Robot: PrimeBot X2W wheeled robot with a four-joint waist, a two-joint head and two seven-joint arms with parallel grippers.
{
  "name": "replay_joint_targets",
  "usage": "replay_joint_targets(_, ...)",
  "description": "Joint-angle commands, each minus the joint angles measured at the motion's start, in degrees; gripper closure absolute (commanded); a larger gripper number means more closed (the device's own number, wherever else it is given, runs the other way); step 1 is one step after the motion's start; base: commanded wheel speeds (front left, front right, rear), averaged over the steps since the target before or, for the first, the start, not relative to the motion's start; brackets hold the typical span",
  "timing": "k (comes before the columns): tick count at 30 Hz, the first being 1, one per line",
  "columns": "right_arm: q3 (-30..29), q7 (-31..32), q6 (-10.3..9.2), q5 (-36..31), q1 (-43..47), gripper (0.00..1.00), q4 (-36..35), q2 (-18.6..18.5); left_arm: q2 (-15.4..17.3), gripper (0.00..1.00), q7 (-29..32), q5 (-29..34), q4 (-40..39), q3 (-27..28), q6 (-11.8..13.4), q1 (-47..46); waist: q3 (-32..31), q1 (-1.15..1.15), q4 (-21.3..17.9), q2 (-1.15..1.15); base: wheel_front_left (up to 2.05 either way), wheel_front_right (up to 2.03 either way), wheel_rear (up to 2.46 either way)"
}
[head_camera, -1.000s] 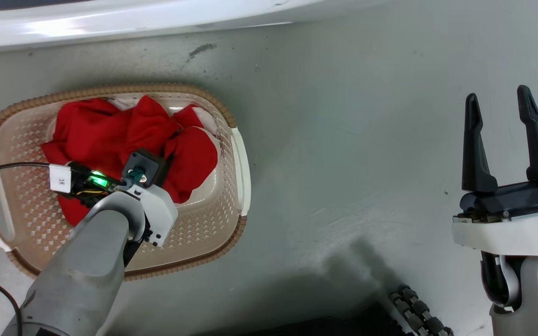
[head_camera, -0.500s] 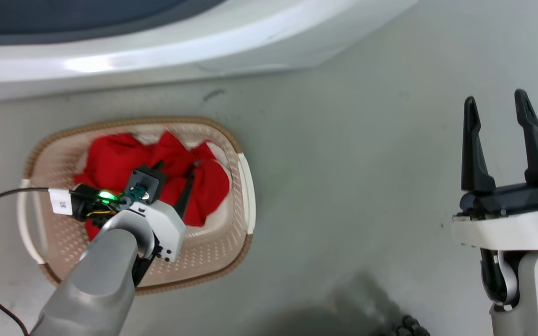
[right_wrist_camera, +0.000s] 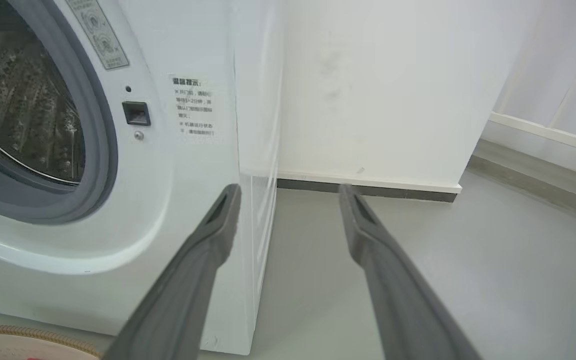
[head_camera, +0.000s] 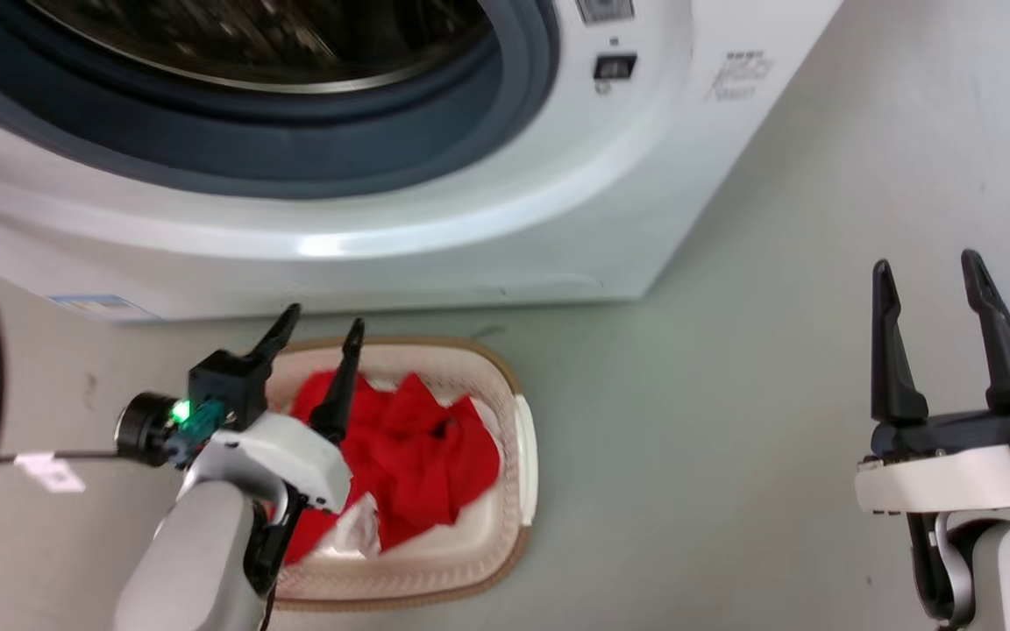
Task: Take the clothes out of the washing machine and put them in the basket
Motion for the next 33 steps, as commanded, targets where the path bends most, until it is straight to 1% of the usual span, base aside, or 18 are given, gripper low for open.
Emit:
replay_joint_targets(1, -0.53, -0.12, -0.04, -0.53, 1.29, 0.0, 0.34, -0.07, -0.6, 0.0, -0.15, 0.72, -2.91, 1.88, 0.07, 2.59, -6.62, 0.01, 3.62, 0.0, 0.0, 0.0, 0.0)
replay_joint_targets(7, -1.87, -0.11, -0.04, -0.8, 3.41, 0.0, 0.79, -0.06, -2.75, 0.0, -0.14, 2.9, -13.67, 9.09, 0.24, 10.12, -11.86, 0.01, 5.18, 0.0, 0.0, 0.0, 0.0)
replay_joint_targets(8, -1.87, -0.11, -0.04, -0.8, 3.41, 0.0, 0.79, -0.06, -2.75, 0.0, -0.14, 2.9, -13.67, 9.09, 0.24, 10.12, -11.86, 0.01, 5.18, 0.0, 0.0, 0.0, 0.0)
replay_joint_targets(12, -2.09, -0.12, -0.04, -1.0, 5.0, 0.0, 0.76, -0.06, -4.95, 0.0, -0.15, 4.63, -19.54, 13.31, 0.3, 14.93, -14.51, 0.01, 5.74, 0.0, 0.0, 0.0, 0.0)
replay_joint_targets(16, -2.02, -0.11, -0.04, -0.5, 6.59, 0.0, 0.61, -0.06, -7.18, 0.0, -0.15, 7.12, -23.82, 15.89, 0.52, 19.25, -16.61, 0.01, 5.82, 0.0, 0.0, 0.0, 0.0)
replay_joint_targets(20, -2.03, -0.11, -0.05, 0.41, 8.48, 0.0, 0.59, -0.06, -9.07, 0.0, -0.14, 9.1, -26.31, 17.12, 0.79, 23.05, -18.46, 0.01, 5.62, 0.0, 0.0, 0.0, 0.0)
replay_joint_targets(24, -1.66, -0.12, -0.05, 1.23, 10.63, 0.0, 0.87, -0.05, -10.17, 0.0, -0.15, 10.73, -27.46, 17.89, 1.38, 25.99, -20.49, 0.01, 4.94, 0.0, 0.0, 0.0, 0.0)
replay_joint_targets(29, -1.27, -0.12, -0.05, 1.84, 12.89, 0.0, 1.39, -0.05, -10.75, 0.0, -0.15, 12.29, -28.09, 18.31, 2.06, 28.21, -22.75, 0.01, 4.09, 0.0, 0.0, 0.0, 0.0)
replay_joint_targets(33, -0.86, -0.12, -0.05, 2.29, 14.08, 0.0, 1.97, -0.05, -10.93, 0.0, -0.15, 13.51, -27.78, 18.49, 1.91, 28.68, -23.5, 0.01, 3.38, 0.0, 0.0, 0.0, 0.0)
